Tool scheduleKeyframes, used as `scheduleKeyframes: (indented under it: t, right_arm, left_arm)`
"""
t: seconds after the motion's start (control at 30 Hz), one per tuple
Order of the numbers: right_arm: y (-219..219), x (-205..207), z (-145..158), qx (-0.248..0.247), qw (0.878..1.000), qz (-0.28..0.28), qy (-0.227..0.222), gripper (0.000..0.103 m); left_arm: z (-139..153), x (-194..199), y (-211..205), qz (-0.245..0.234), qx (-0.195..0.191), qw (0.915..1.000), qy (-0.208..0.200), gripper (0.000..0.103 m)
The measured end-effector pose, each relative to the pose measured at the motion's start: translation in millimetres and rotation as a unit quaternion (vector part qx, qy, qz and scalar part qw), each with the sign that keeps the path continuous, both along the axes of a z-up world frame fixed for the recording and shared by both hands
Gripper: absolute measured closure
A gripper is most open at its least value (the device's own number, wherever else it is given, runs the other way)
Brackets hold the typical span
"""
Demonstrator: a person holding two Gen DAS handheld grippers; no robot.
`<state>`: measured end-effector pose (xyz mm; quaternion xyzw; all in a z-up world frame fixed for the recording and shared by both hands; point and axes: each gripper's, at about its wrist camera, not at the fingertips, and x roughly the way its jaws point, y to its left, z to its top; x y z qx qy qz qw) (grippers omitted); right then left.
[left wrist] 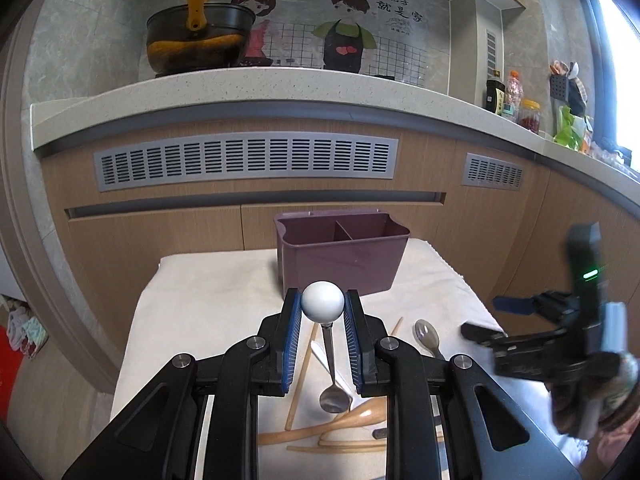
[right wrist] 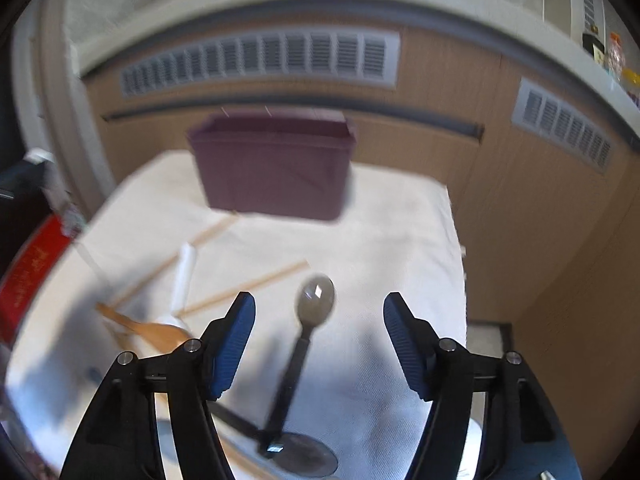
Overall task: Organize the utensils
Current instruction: 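Lift the clear spoon with the right gripper while the left gripper lifts the white-ball spoon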
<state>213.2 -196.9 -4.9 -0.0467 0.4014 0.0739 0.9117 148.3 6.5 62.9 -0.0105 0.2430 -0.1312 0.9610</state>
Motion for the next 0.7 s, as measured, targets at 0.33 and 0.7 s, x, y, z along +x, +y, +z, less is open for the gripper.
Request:
scheduleKeyframes:
  t: [0.33, 0.7]
  right_arm:
    - [17.7, 57.3, -61.3, -0.003, 0.995, -0.036, 0.095, 0.039]
    - [6.9, 27.4, -30.6, 0.009, 0.999, -0.024, 0.047, 0.073]
  left_arm:
    - [-14.6, 5.6, 8.5, -0.002, -0.012, 0.9996, 0.024, 0.081]
    - [-25.5, 15.2, 7.8, 0.006, -0.013, 0.999, 0.043, 0.081]
